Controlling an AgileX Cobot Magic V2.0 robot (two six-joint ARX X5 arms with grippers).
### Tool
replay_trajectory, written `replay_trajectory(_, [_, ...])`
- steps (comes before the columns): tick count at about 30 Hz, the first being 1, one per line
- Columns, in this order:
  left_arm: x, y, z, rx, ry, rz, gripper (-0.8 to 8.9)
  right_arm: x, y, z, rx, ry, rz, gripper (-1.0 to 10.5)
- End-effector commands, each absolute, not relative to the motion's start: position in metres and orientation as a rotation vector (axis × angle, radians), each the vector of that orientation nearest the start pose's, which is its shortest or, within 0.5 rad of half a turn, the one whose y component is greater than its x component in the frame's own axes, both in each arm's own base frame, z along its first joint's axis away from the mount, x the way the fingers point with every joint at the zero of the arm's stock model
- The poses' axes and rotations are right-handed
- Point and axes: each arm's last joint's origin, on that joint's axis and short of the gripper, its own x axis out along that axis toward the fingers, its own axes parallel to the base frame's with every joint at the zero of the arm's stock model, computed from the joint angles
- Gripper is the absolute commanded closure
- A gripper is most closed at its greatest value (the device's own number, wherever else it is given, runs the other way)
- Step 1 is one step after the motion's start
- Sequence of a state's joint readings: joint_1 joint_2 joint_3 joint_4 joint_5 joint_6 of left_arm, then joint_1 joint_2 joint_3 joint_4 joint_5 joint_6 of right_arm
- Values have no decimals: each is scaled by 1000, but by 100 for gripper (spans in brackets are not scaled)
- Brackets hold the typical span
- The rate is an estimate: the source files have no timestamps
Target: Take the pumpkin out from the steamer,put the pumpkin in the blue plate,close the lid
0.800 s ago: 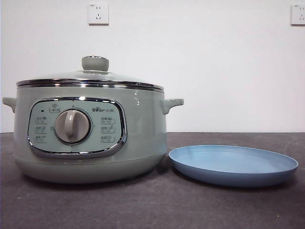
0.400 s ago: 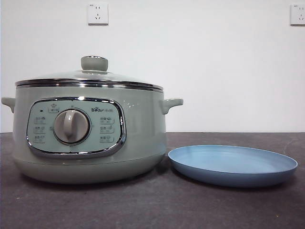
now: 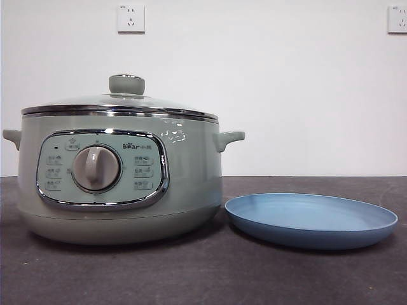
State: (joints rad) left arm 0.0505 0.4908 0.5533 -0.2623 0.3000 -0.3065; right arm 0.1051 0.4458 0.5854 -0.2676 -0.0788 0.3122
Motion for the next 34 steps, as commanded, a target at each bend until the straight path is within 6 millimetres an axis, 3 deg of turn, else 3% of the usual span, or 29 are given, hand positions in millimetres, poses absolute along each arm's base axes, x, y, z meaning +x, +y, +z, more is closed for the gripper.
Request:
replay_trajectory(1, [129,-3,303,-315,228,-267,822,118,15,320,231,174,167,963])
replay_trajectory(9, [154,-7,343,-225,329,-456,821,141,21,365,82,318,298,961])
replay_trajectory(13, [161,-8,351,-218,367,-468,792,150,23,371,86,334,330,778])
replay_trajectory(17, [164,-11,353,-224,372,-477,428,155,23,369,108,355,325,552])
replay_trajectory(18, [164,-12,353,-223,374,-484,412,156,23,369,110,362,325,532])
replay_trajectory(26, [177,-29,353,-224,358,-575,414,157,24,367,110,376,325,537])
replay_trajectory(34, [214,-74,347,-102,458,-614,414,157,24,366,111,387,325,537])
